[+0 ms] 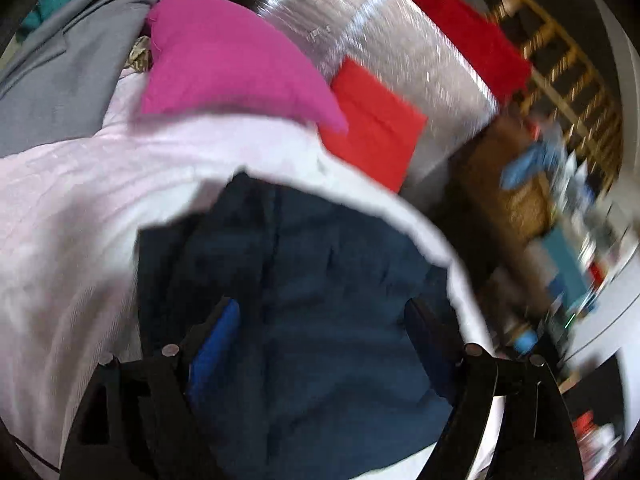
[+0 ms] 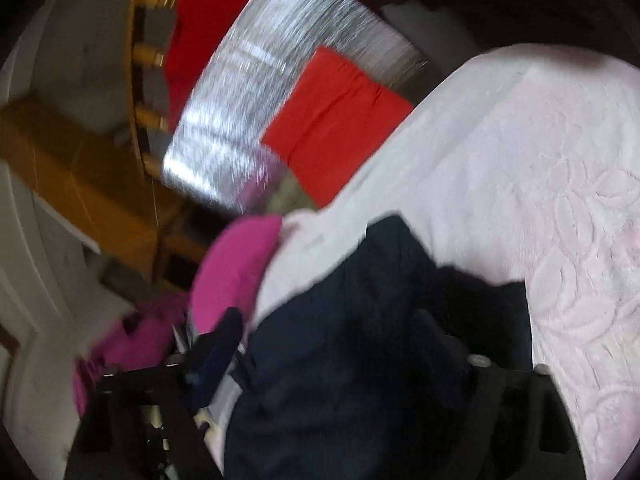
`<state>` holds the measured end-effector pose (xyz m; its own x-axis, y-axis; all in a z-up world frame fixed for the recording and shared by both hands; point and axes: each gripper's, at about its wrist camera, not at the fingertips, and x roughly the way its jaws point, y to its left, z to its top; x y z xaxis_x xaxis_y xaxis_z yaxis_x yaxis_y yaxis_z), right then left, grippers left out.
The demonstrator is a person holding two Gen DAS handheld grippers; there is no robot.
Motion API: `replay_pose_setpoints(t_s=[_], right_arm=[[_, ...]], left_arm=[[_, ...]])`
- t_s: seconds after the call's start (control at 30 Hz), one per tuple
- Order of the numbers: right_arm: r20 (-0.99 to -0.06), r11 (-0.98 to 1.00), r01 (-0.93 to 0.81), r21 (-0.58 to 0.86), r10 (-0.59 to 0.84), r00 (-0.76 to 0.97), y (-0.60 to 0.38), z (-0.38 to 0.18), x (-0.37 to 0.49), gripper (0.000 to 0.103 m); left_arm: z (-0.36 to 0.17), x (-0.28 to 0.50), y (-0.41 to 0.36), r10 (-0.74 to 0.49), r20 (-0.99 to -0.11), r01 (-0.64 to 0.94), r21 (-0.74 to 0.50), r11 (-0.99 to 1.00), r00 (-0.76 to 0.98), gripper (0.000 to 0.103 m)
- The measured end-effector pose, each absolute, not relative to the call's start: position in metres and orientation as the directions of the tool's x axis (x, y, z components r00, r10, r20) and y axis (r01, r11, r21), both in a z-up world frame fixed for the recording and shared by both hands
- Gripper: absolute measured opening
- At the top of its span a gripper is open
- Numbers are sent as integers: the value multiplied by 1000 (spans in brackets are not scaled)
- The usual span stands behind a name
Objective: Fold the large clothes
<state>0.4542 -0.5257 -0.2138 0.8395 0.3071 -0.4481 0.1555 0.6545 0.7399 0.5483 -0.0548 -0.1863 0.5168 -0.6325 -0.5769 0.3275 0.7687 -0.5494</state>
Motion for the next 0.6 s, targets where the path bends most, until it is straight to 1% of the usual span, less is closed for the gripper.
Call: replay_pose_setpoints(t_s=[0.03,0.07,0.13,0.2,0.33,0.4,0.5,0.57,0.6], right_arm=[[-490,694,161,702,306,816,-515,-213,459,43],[-526,728,164,666,302,795,-504,-215,464,30],[-585,799,144,584,292,756,-477,-213,475,30],[-609,823,129,553,294,737,-457,-215,488,30],[-636,826,114,551,328,699,-423,-219,516,30],[-652,833,109,542,335,681,-407,-219,532,30],[-711,852,130,507,328,622,-388,-235,565,30],[-773,876,192,443,265,576,-383,-256,588,30],[-803,872,220,438,269,532,-385,-270,598,30]], left_arm=[[-192,540,-60,-606,-602,331,-512,793,520,85],[-195,535,-60,-584,-616,330,-485,810,528,85],[-201,523,-62,-520,-636,326,-406,854,570,85],[-207,518,-64,-450,-661,306,-330,893,600,85],[-215,519,-68,-399,-694,292,-274,916,600,85],[-219,517,-71,-383,-697,299,-246,922,607,85],[-225,511,-76,-362,-700,311,-206,928,616,85],[-229,507,-79,-343,-705,325,-167,931,621,85],[-230,508,-80,-336,-709,330,-153,932,620,85]])
